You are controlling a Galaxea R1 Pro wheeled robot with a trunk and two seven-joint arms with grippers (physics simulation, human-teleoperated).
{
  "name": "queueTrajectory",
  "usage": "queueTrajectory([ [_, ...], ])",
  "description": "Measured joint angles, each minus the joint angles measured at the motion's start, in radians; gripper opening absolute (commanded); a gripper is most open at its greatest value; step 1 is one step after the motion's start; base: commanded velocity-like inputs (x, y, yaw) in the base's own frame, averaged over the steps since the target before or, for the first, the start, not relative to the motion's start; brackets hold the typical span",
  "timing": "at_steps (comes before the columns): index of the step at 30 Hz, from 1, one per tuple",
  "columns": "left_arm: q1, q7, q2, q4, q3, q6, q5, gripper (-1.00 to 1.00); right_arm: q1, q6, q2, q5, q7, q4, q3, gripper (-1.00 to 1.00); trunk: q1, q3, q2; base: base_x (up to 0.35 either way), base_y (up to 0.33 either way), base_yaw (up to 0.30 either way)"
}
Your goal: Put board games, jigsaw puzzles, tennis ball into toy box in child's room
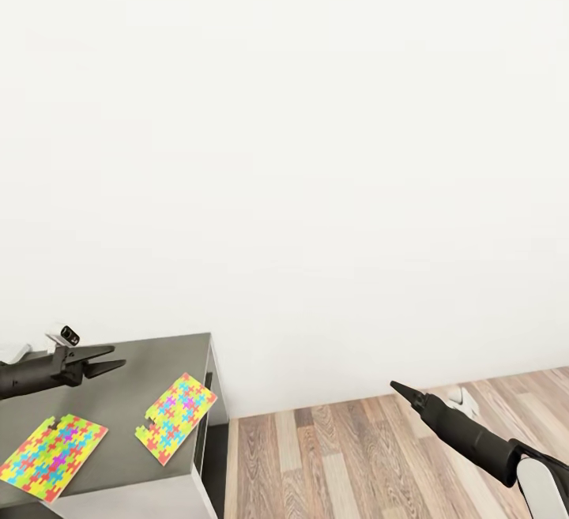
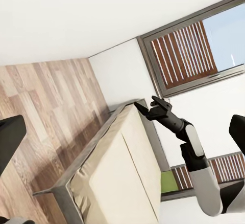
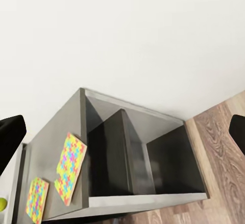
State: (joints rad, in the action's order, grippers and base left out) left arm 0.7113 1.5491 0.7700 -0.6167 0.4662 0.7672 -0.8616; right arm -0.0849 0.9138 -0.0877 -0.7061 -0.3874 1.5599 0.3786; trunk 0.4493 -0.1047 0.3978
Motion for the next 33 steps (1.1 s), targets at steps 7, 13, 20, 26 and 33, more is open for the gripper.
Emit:
queueTrajectory([
  [7,0.0,-0.001,-0.001,0.001,0.001,-0.001,0.001,1.0,0.0,0.0,0.0,0.0,0.0,0.0,0.0,1.0,0.0,0.011,0.0,0.0,0.0,0.0],
  [13,0.0,-0.001,-0.001,0.001,0.001,-0.001,0.001,1.0,0.0,0.0,0.0,0.0,-0.001,0.0,-0.001,1.0,0.0,0.021,0.0,0.0,0.0,0.036],
  [20,0.0,-0.001,-0.001,0.001,0.001,-0.001,0.001,1.0,0.0,0.0,0.0,0.0,0.0,0.0,-0.001,1.0,0.0,0.033,0.0,0.0,0.0,0.062],
  [26,0.0,0.0,-0.001,0.002,0.001,0.0,0.001,1.0,0.0,0.0,0.0,0.0,0.0,0.001,-0.001,1.0,0.0,0.043,0.0,0.0,0.0,0.069],
  [33,0.0,-0.001,-0.001,0.001,0.001,-0.001,0.001,1.0,-0.001,0.0,0.0,0.001,0.0,0.001,-0.021,1.0,0.0,0.054,0.0,0.0,0.0,0.072],
])
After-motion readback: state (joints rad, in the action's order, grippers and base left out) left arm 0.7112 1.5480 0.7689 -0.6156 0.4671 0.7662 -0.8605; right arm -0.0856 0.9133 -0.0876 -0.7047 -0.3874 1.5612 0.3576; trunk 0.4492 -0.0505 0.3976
